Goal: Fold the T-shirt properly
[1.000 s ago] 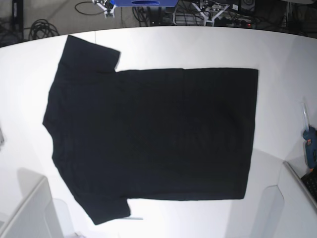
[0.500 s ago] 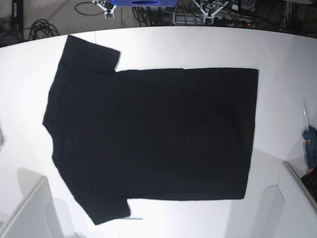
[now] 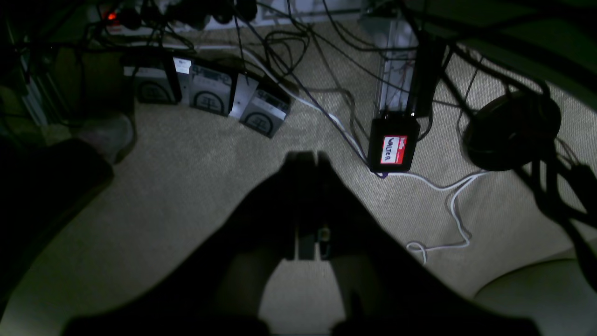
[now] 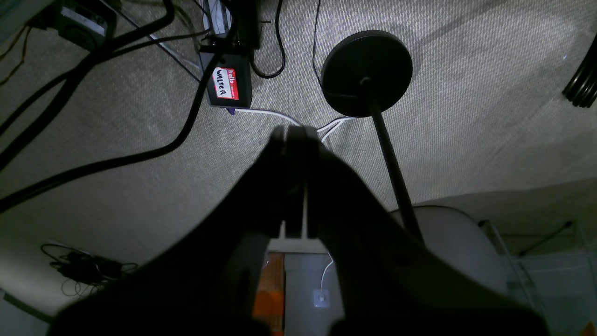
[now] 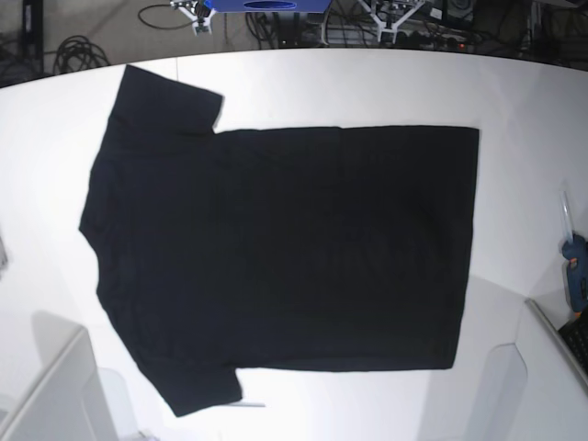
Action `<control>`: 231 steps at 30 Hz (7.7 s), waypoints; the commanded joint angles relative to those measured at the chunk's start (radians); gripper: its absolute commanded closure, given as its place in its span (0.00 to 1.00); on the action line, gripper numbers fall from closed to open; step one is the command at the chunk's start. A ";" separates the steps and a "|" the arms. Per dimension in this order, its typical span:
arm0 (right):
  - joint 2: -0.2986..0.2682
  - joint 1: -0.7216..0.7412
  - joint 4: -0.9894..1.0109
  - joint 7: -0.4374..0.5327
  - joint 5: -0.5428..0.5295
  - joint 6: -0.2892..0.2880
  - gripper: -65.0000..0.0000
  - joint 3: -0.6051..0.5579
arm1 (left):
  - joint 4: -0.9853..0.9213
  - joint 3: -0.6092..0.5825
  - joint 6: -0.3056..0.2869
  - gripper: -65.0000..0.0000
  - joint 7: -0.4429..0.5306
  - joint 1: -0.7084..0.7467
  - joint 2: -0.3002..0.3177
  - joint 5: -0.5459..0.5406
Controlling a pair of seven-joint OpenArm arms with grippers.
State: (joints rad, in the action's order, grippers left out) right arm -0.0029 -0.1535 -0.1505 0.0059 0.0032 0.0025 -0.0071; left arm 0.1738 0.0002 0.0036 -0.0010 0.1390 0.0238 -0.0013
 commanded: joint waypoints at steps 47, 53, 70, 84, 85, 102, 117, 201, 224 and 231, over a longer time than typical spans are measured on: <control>0.082 -0.693 -1.337 -0.301 -0.006 0.001 1.00 0.503 | 1.286 0.096 0.002 1.00 0.002 0.965 0.347 -0.305; 0.109 -0.739 -1.626 -0.375 -0.007 0.001 1.00 0.511 | 1.473 0.211 -0.014 1.00 0.003 1.071 0.354 -0.328; 0.039 -0.400 -1.860 -0.811 -0.635 -0.384 0.64 0.793 | 1.762 0.610 -0.299 1.00 -0.041 0.991 0.198 -0.625; -0.018 -0.140 -1.572 -1.062 -0.636 -0.439 0.40 0.899 | 1.739 0.946 -0.475 0.28 -0.673 0.646 0.161 -0.822; -0.026 -0.140 -1.553 -1.052 -0.636 -0.439 0.40 0.896 | 1.739 0.960 -0.477 0.29 -0.692 0.634 0.161 -0.822; -0.001 -0.212 -1.510 -0.979 -0.636 -0.442 0.41 0.767 | 1.638 0.821 -0.479 0.31 -0.696 0.488 0.115 -0.645; 0.001 -0.222 -1.509 -0.989 -0.636 -0.442 0.89 0.766 | 1.441 0.703 -0.471 0.31 -0.699 0.308 0.077 -0.644; 0.070 -0.103 -1.843 -1.119 -0.636 -0.531 1.00 0.769 | 1.760 0.493 -0.250 1.00 -0.701 0.432 0.118 -0.655; -0.035 0.171 -1.547 -1.093 -0.635 -0.388 1.00 0.668 | 1.662 0.495 -0.159 1.00 -0.701 0.233 0.097 -0.655; -0.052 0.243 -1.484 -1.088 -0.635 -0.364 1.00 0.658 | 1.638 0.496 -0.142 1.00 -0.730 0.190 0.101 -0.647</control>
State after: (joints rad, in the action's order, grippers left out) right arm -0.0395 0.0711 -1.6211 -1.1027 -0.6151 -0.3618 0.6506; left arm 1.7996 0.4900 -0.1406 -0.7414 0.3355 0.1146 -0.6369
